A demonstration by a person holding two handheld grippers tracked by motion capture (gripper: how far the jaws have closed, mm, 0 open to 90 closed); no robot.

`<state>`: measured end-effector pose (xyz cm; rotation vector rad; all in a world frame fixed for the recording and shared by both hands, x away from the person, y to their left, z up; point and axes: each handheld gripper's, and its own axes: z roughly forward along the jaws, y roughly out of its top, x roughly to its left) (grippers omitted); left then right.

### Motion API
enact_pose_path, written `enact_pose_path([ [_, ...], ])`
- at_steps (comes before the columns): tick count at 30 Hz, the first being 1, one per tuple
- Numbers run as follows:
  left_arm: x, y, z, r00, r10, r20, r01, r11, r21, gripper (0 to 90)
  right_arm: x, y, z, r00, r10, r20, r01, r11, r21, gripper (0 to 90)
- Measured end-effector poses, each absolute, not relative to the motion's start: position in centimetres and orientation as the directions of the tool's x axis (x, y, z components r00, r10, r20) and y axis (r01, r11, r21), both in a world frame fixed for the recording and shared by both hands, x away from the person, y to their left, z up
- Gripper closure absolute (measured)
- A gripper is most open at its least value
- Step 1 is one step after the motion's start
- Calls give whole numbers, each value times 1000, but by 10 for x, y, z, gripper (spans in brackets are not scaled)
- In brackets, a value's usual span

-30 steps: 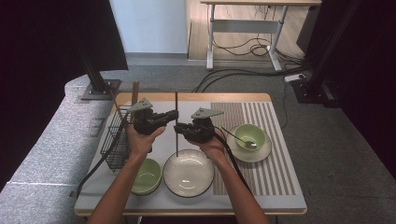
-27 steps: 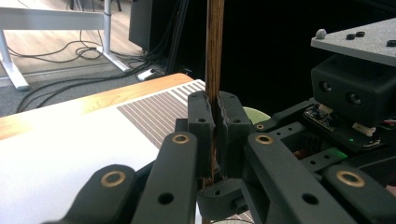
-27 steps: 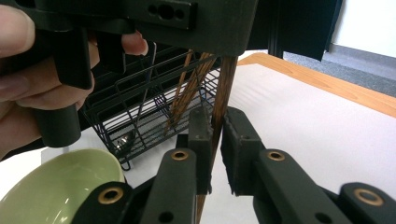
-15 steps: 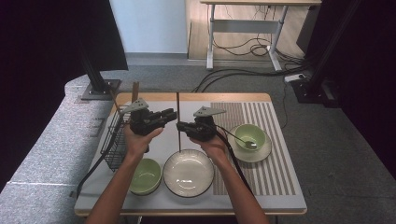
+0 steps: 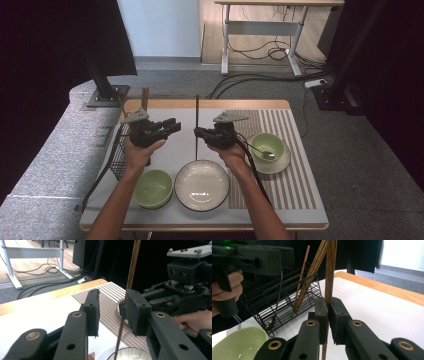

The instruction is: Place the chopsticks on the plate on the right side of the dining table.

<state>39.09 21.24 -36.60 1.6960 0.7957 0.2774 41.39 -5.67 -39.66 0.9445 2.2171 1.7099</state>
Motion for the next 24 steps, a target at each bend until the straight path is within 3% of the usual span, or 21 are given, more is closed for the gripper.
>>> enact_pose_path([
  [24, 391, 208, -384, 748, 622, -229, 380, -119, 917, 632, 415, -69, -376, -764, 603, 229, 353, 94, 931, 850],
])
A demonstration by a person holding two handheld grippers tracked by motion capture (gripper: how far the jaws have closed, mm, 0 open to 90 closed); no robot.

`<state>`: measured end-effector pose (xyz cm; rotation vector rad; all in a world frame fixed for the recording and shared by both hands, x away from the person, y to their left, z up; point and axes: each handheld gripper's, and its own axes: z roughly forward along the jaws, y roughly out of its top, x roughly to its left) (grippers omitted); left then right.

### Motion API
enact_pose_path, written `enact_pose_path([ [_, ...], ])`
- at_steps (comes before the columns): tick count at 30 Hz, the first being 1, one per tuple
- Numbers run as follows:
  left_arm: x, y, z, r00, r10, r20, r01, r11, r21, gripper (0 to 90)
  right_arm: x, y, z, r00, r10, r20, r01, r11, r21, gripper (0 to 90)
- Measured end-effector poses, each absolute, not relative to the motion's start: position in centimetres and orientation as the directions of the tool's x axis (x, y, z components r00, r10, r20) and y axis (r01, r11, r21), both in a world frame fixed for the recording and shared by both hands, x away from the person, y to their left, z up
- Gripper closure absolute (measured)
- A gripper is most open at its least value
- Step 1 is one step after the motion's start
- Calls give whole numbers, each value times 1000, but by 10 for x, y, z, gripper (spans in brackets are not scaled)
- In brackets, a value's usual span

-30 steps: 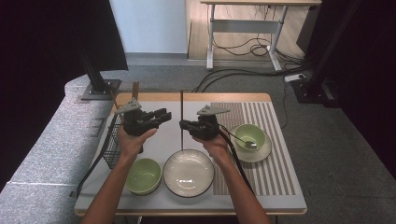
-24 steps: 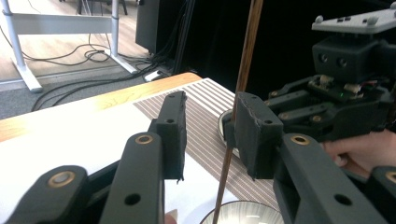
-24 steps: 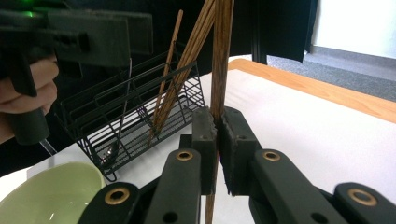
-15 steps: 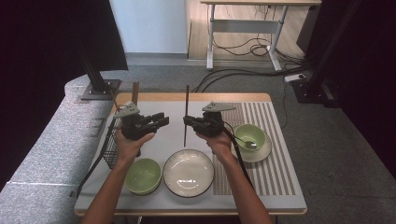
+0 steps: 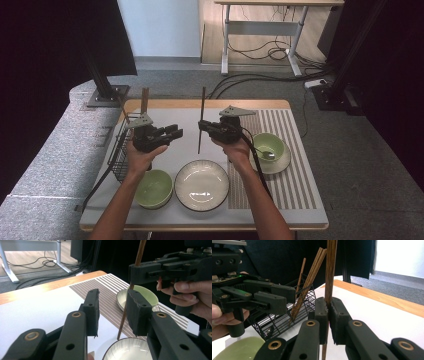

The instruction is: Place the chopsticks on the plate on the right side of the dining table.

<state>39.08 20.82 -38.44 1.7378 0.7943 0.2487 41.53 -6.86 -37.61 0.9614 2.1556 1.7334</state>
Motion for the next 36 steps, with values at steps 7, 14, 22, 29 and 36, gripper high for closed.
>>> enact_pose_path([
  [7, 391, 205, -387, 751, 620, -227, 383, -130, 914, 633, 415, -66, -369, -767, 602, 220, 340, 91, 936, 849],
  [14, 392, 202, -391, 754, 617, -226, 389, -142, 910, 634, 415, -65, -365, -766, 604, 220, 337, 85, 938, 849],
  [22, 393, 198, -395, 760, 610, -223, 396, -162, 904, 633, 416, -61, -360, -770, 599, 220, 331, 81, 940, 849],
  [29, 393, 196, -397, 762, 607, -224, 400, -170, 901, 631, 418, -58, -363, -770, 598, 225, 337, 82, 938, 849],
  [36, 394, 196, -399, 760, 609, -226, 407, -175, 897, 627, 420, -55, -363, -771, 593, 232, 341, 76, 937, 849],
])
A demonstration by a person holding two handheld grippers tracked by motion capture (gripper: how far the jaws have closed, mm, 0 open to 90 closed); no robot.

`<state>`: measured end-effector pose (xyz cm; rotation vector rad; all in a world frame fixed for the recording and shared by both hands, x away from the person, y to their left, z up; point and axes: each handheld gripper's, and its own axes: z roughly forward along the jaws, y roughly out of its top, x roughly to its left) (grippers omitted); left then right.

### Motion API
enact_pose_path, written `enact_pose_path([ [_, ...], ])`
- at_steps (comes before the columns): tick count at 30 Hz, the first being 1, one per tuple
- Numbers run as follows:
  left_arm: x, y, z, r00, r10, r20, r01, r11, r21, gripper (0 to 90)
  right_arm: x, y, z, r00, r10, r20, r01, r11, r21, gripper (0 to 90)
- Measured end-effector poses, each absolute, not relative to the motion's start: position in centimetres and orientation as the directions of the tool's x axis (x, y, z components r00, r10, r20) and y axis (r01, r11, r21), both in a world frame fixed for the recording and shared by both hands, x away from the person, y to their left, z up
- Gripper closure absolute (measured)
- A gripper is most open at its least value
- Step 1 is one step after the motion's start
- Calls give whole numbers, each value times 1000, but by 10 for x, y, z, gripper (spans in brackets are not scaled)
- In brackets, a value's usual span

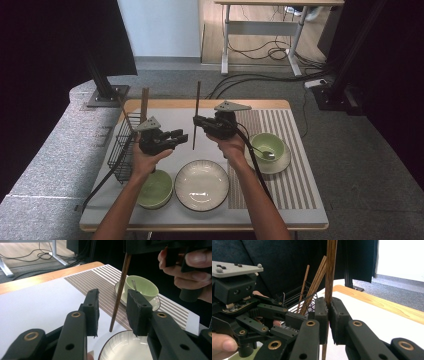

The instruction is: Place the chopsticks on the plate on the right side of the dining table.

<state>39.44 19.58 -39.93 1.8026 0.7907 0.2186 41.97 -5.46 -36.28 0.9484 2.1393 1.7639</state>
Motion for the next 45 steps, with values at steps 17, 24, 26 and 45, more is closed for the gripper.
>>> enact_pose_path([
  [17, 396, 193, -405, 765, 601, -233, 415, -183, 891, 637, 418, -38, -356, -784, 578, 227, 329, 76, 941, 849],
  [24, 399, 190, -406, 765, 598, -238, 424, -190, 886, 657, 417, -35, -356, -788, 568, 235, 332, 71, 941, 849],
  [26, 399, 190, -406, 767, 596, -237, 425, -194, 884, 671, 417, -34, -356, -789, 566, 238, 333, 70, 940, 849],
  [45, 401, 186, -409, 780, 571, -258, 450, -225, 864, 850, 419, -35, -360, -789, 560, 255, 347, 63, 936, 836],
])
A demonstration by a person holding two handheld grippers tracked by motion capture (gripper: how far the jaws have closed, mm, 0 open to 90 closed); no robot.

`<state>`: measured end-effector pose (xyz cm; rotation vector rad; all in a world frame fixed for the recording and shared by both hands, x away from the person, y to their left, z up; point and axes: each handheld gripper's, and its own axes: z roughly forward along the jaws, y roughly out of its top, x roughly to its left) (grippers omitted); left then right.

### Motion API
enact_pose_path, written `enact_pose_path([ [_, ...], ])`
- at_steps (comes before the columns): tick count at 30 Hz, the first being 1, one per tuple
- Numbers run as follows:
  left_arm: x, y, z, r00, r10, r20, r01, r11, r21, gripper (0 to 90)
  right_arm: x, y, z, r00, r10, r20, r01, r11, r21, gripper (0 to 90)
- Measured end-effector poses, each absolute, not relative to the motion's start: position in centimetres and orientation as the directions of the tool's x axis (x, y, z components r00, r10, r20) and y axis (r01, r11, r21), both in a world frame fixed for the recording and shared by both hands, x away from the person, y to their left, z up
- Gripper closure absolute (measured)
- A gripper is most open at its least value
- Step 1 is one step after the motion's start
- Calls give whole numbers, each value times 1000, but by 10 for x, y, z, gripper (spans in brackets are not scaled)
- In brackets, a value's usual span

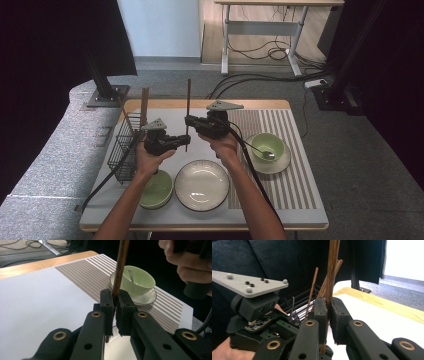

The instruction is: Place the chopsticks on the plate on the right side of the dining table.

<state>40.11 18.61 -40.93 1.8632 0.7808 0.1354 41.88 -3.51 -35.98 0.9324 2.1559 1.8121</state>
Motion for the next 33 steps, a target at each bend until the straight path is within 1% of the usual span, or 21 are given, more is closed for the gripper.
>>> enact_pose_path([
  [6, 399, 187, -408, 785, 570, -243, 445, -245, 861, 863, 422, -37, -363, -781, 569, 258, 354, 64, 933, 813],
  [11, 398, 188, -408, 787, 568, -242, 450, -260, 855, 864, 421, -38, -359, -776, 585, 234, 329, 60, 942, 745],
  [12, 398, 188, -408, 788, 566, -241, 450, -263, 854, 864, 421, -38, -357, -773, 594, 222, 318, 60, 946, 719],
  [18, 396, 187, -408, 800, 552, -236, 449, -288, 846, 864, 422, -38, -350, -761, 616, 205, 302, 57, 952, 673],
  [21, 395, 187, -409, 803, 551, -227, 446, -303, 842, 864, 422, -39, -350, -753, 629, 191, 296, 65, 953, 665],
  [33, 393, 187, -408, 808, 548, -218, 444, -322, 836, 864, 424, -56, -362, -714, 672, 196, 312, 54, 949, 587],
])
